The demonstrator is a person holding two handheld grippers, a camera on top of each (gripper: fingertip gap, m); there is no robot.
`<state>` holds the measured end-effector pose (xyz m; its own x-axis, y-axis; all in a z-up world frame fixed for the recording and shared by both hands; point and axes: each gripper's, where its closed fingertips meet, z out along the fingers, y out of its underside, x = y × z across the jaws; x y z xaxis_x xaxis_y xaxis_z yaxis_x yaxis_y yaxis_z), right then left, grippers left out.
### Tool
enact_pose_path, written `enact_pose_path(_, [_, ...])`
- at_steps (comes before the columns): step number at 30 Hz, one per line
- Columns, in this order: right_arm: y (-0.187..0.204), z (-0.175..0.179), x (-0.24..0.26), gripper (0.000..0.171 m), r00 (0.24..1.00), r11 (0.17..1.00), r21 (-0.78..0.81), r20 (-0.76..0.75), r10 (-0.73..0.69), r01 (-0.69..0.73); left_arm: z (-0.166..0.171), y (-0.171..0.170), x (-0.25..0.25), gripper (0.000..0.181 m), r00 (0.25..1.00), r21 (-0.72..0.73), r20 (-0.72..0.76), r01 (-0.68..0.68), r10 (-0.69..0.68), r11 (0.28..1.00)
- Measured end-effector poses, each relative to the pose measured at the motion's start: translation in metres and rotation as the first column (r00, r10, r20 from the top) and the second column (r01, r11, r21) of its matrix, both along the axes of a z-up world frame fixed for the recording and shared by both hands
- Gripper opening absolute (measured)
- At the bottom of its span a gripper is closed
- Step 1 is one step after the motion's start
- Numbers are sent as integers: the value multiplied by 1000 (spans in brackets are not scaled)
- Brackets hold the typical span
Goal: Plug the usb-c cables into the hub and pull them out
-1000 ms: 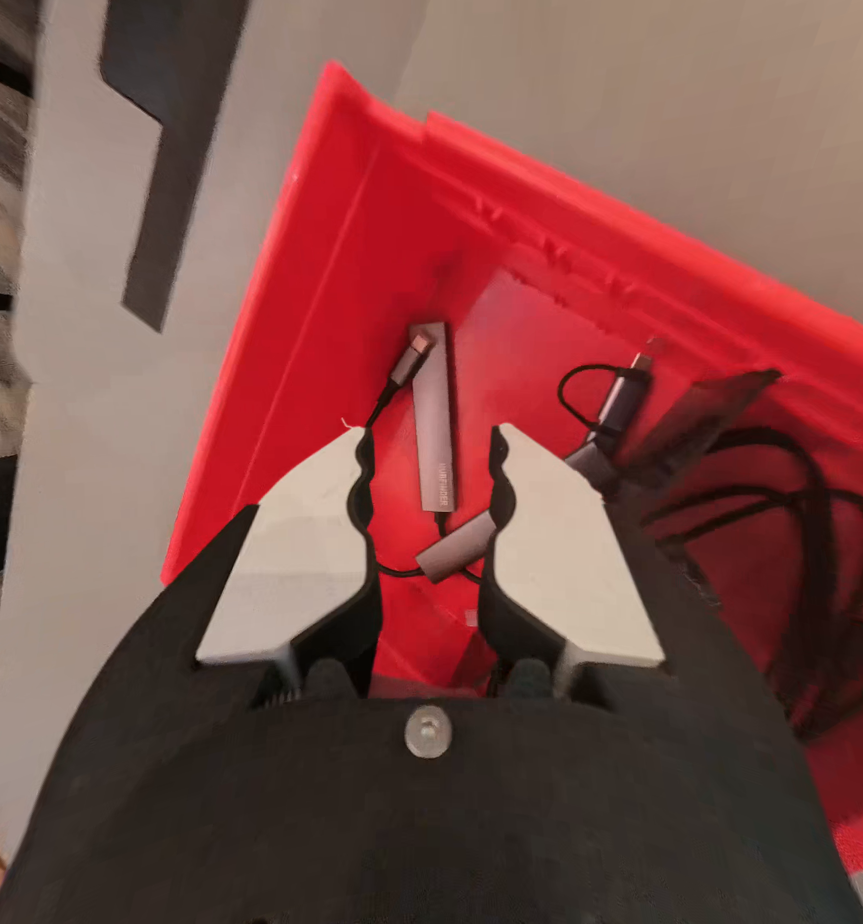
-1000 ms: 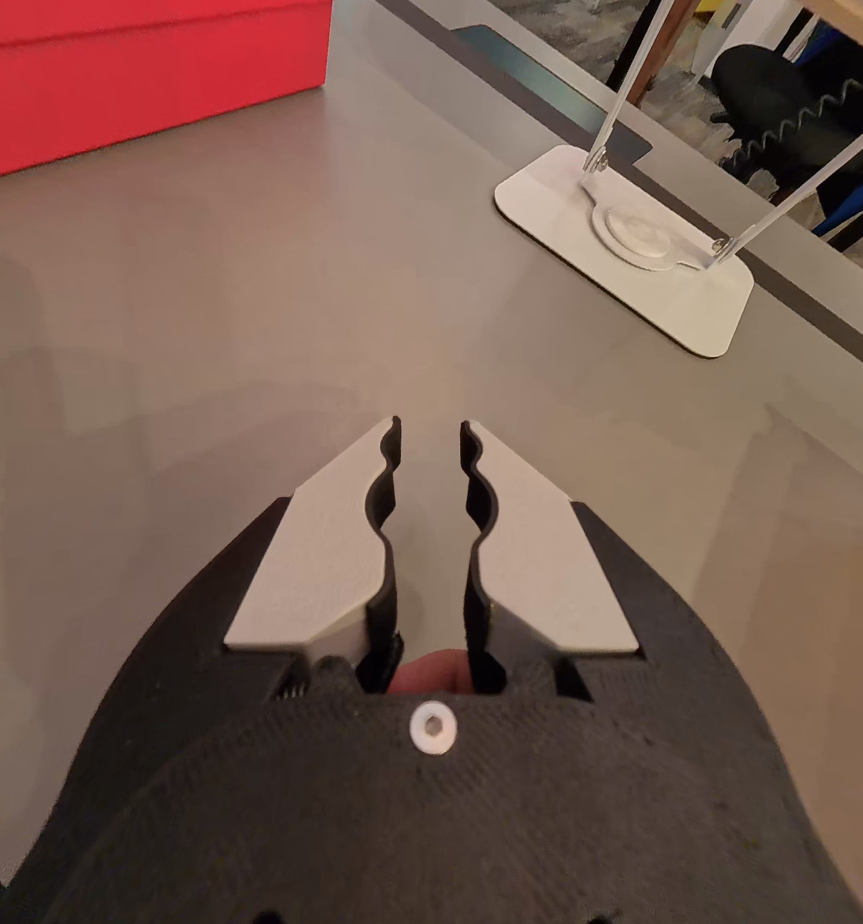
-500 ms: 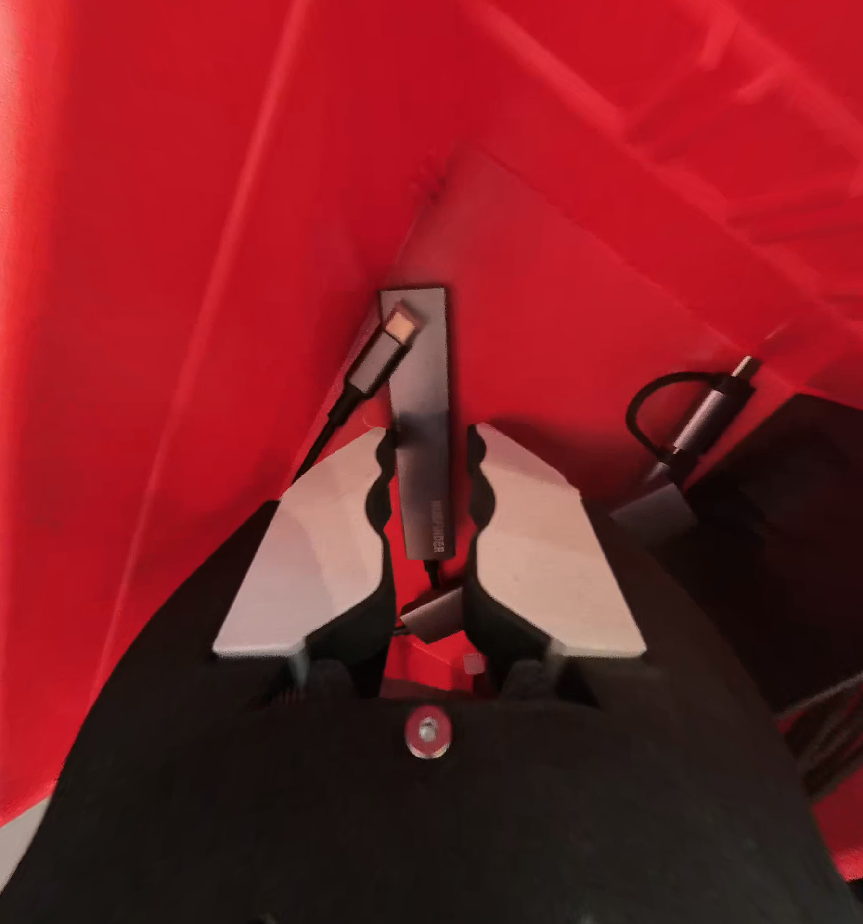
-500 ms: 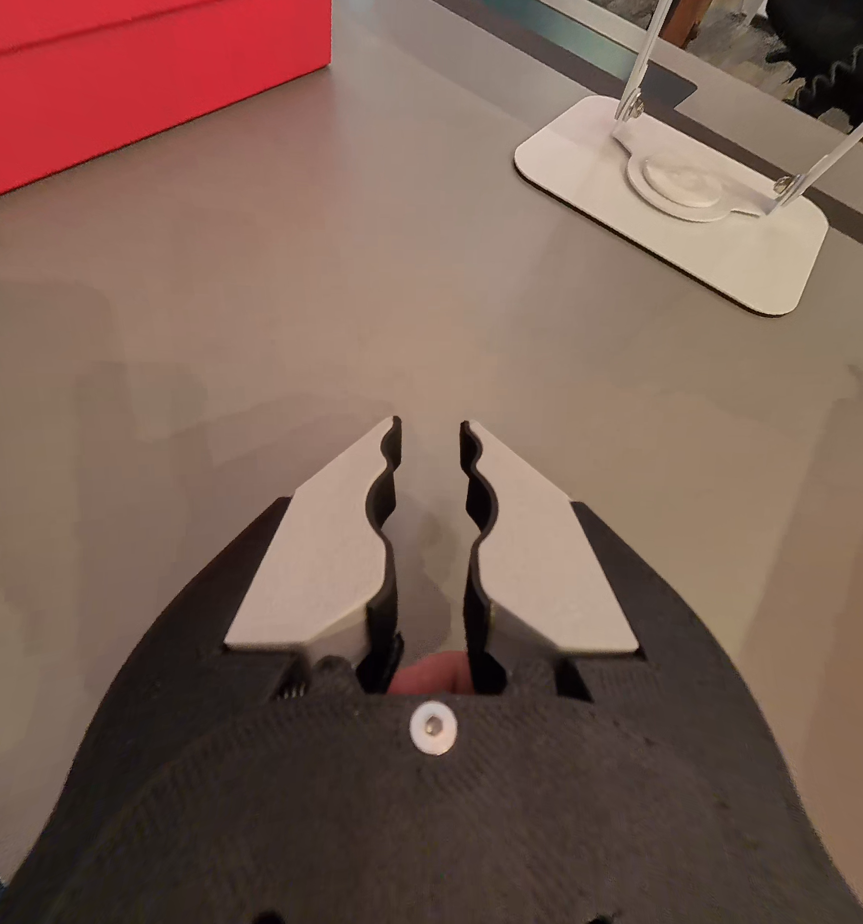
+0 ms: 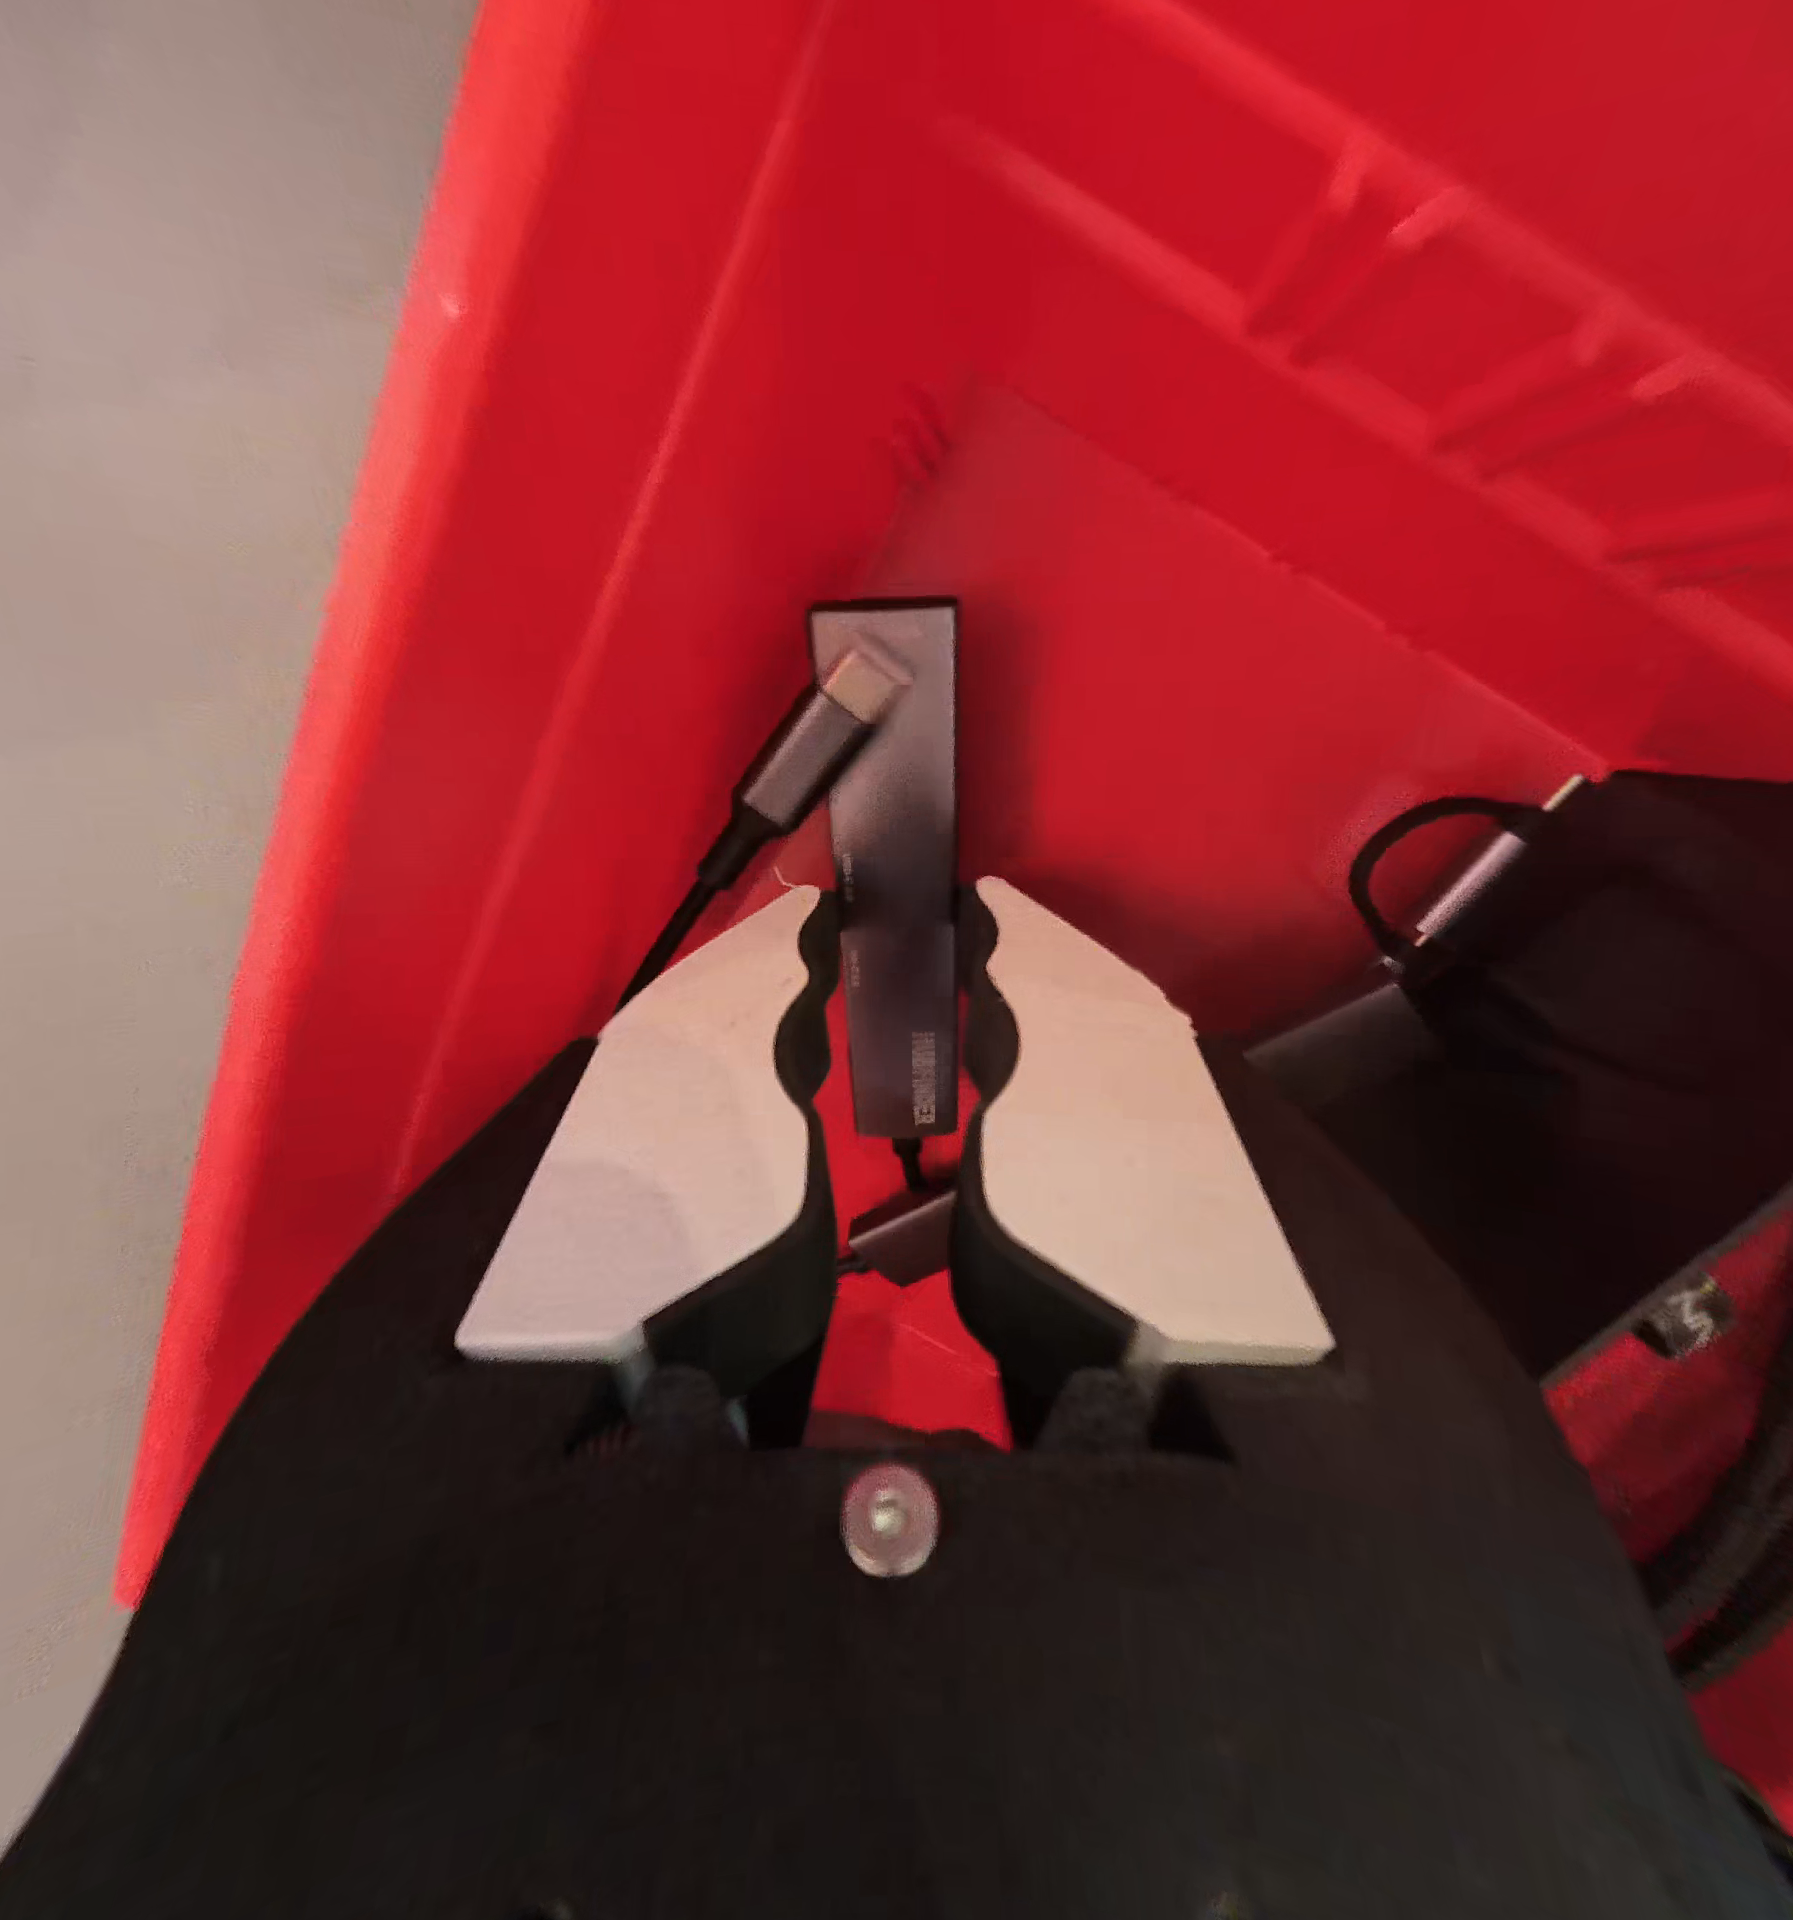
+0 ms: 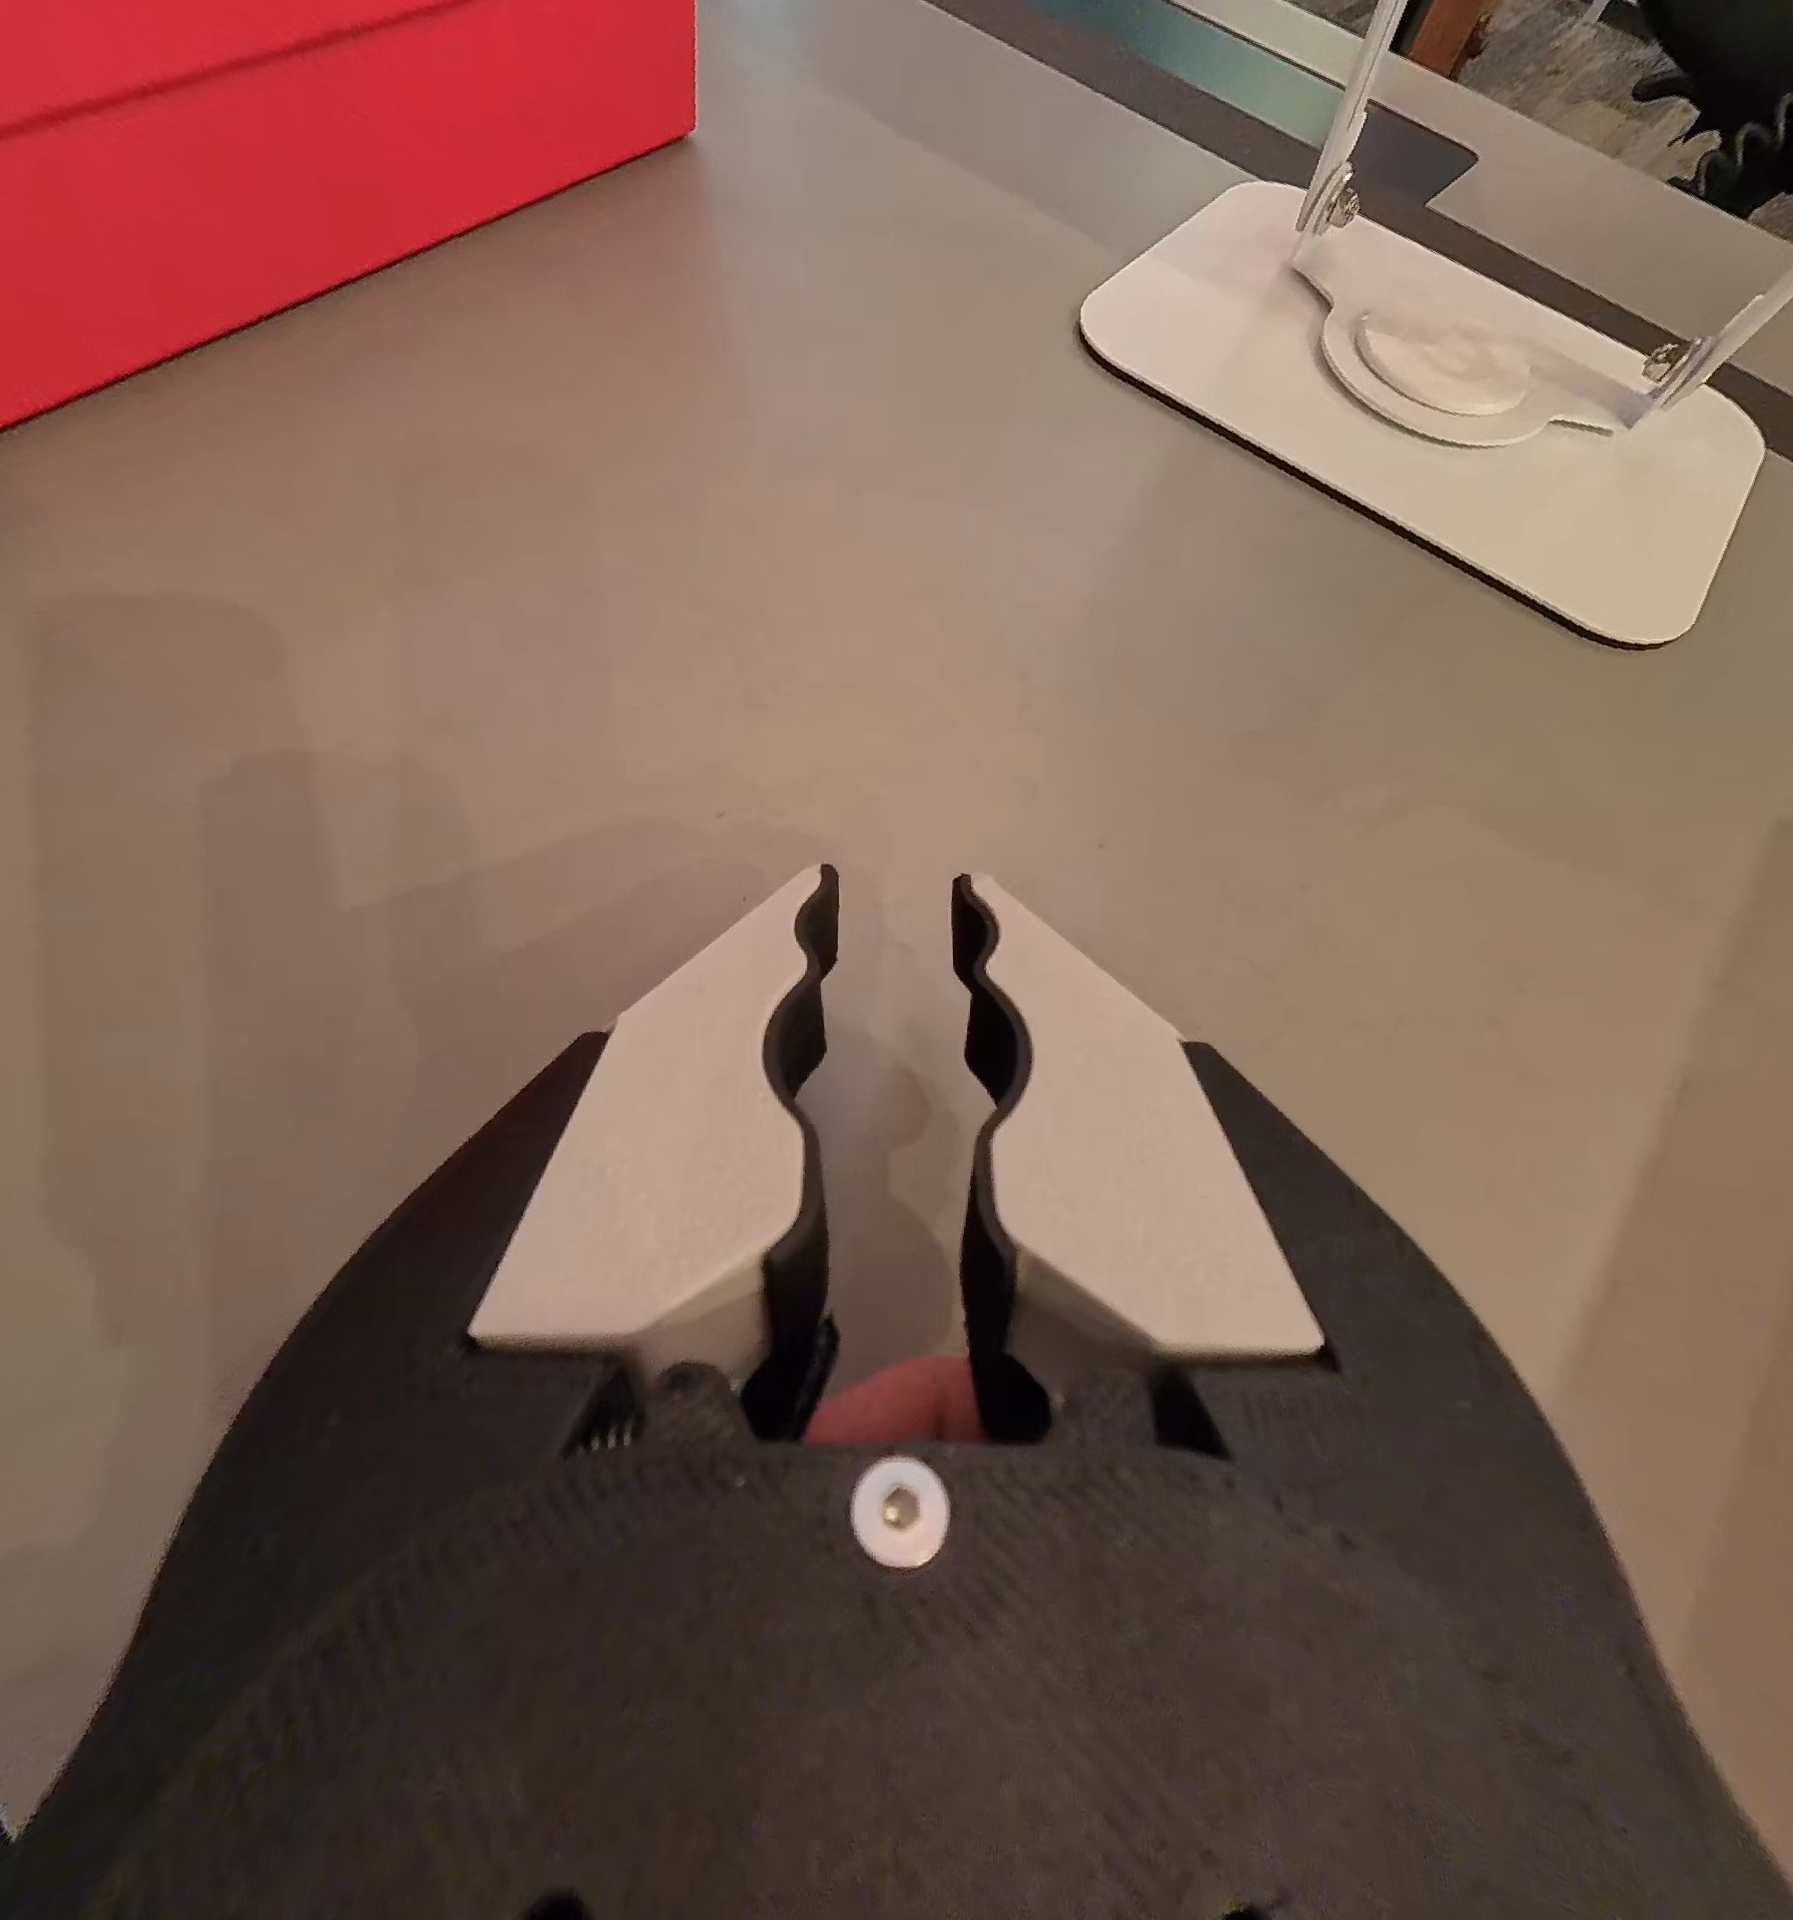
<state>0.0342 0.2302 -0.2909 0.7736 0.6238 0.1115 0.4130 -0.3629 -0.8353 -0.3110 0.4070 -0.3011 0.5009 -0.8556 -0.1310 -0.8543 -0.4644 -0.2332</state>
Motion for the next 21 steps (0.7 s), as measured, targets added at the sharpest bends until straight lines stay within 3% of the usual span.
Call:
enact_pose_path(3, [0,0,0,19,1000,1000,-5,-3,3,-3,15,3,0,22,1000,47,23,7,-8,999])
enact_pose_path(10, [-1,0,0,18,1000,1000,-11,-17,10,-10,55,4,12,22,967,140,253,-55,18,989])
enact_pose_path(16, [-2,0,-1,18,1000,1000,-12,-22,15,-15,89,5,17,22,853,176,520,-169,54,970])
enact_pose_path(21, [-2,0,-1,18,1000,1000,-11,-18,16,-16,117,3,19,22,764,204,644,-232,48,951])
